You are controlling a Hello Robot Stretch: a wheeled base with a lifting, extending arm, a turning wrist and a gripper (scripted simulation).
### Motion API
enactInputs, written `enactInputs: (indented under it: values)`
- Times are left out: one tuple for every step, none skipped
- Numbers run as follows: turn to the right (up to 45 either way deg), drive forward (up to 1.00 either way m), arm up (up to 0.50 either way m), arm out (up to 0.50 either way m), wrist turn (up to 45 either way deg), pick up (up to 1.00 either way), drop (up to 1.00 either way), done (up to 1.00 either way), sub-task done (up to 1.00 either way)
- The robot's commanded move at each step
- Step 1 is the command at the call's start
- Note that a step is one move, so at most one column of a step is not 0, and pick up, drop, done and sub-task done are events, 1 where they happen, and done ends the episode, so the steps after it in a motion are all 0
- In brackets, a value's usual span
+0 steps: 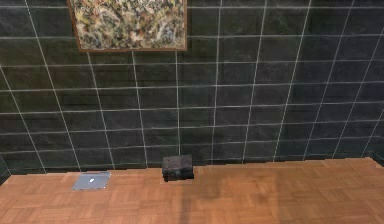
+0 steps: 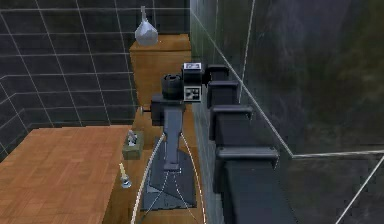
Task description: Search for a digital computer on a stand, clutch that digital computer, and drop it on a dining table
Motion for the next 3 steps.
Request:
enactInputs:
  values:
    - [0.0,0.0,0.0,0.0,45.0,0.0,0.0,0.0,0.0]
    - [0.0,0.0,0.0,0.0,45.0,0.0,0.0,0.0,0.0]
    - [0.0,0.0,0.0,0.0,45.0,0.0,0.0,0.0,0.0]
